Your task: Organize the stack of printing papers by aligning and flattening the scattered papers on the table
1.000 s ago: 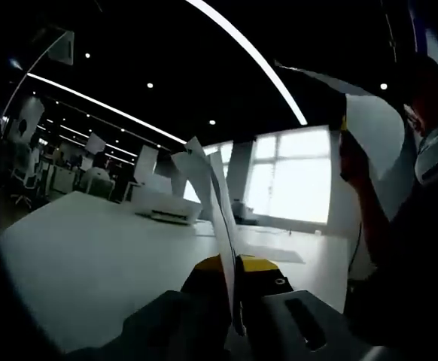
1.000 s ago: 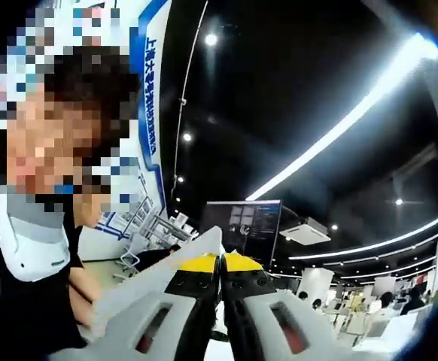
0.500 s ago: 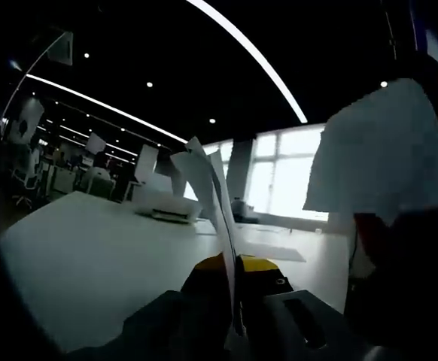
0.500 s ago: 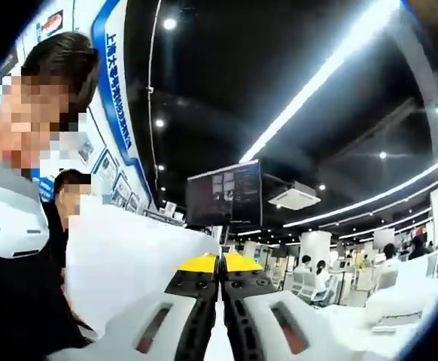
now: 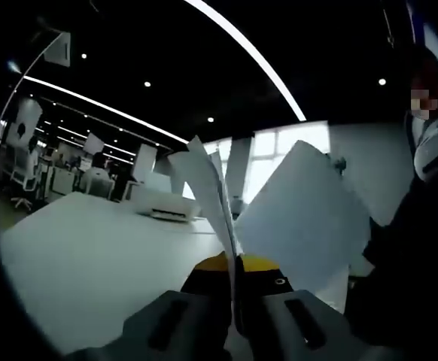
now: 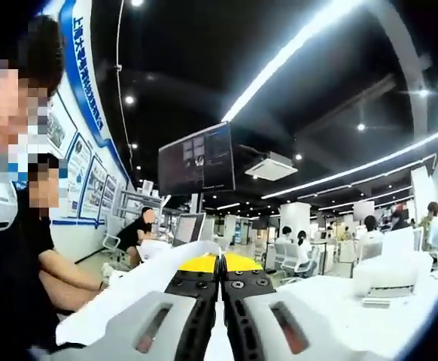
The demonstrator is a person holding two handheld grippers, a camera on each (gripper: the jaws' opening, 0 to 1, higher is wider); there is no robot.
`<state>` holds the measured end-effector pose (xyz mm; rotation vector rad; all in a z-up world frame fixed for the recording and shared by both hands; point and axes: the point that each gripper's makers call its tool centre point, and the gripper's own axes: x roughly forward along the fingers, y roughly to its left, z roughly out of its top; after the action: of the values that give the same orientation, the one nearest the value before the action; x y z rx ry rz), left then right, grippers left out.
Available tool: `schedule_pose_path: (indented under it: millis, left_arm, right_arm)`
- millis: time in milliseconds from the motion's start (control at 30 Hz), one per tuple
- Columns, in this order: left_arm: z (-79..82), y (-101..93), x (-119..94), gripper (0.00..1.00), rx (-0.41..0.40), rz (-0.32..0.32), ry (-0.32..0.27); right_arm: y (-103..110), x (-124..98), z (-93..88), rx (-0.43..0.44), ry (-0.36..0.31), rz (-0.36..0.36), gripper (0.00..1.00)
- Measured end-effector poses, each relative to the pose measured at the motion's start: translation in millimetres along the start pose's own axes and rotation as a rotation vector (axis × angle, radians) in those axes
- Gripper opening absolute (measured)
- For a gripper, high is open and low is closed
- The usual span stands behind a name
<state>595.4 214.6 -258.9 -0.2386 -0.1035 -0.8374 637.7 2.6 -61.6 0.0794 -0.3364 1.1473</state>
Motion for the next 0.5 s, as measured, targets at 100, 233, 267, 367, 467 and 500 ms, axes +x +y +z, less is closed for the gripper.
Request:
schedule_pose_path:
  millis: [100, 233, 267, 367, 467, 500]
  left_arm:
    - [0.1, 0.3, -0.3, 0.06, 0.000, -0.003, 0.000]
    - [0.6, 0.6, -0.7, 0.06, 0.004, -0.007, -0.003]
    - [0.4, 0.5, -0.6, 0.06, 0.004, -0.008, -0.002]
    - [-1.1, 0.3, 0.1, 0.06, 0.003, -0.011, 0.007]
    - [-2.0, 1.3, 0.1, 0.06, 0.002, -0.005, 0.012]
    - [-2.4, 1.4, 0.2, 0.06, 0.003, -0.004, 0.014]
  right_arm:
    - [4.2, -3.4, 12.6, -0.078, 0.009, -0.008, 0.00]
    - [-0.7, -7.2, 20.7, -0.143, 0.064, -0.059, 0.00]
    - [-5.9, -5.4, 19.2, -0.162, 0.093, -0.079, 0.00]
    - [-21.8, 7.4, 4.1, -0.171, 0.207, -0.111, 0.00]
    - [-41.6, 23.0, -21.4, -0.144, 0.308, -0.132, 0.00]
    - [-46.8, 28.0, -29.5, -0.130, 0.330, -0.127, 0.00]
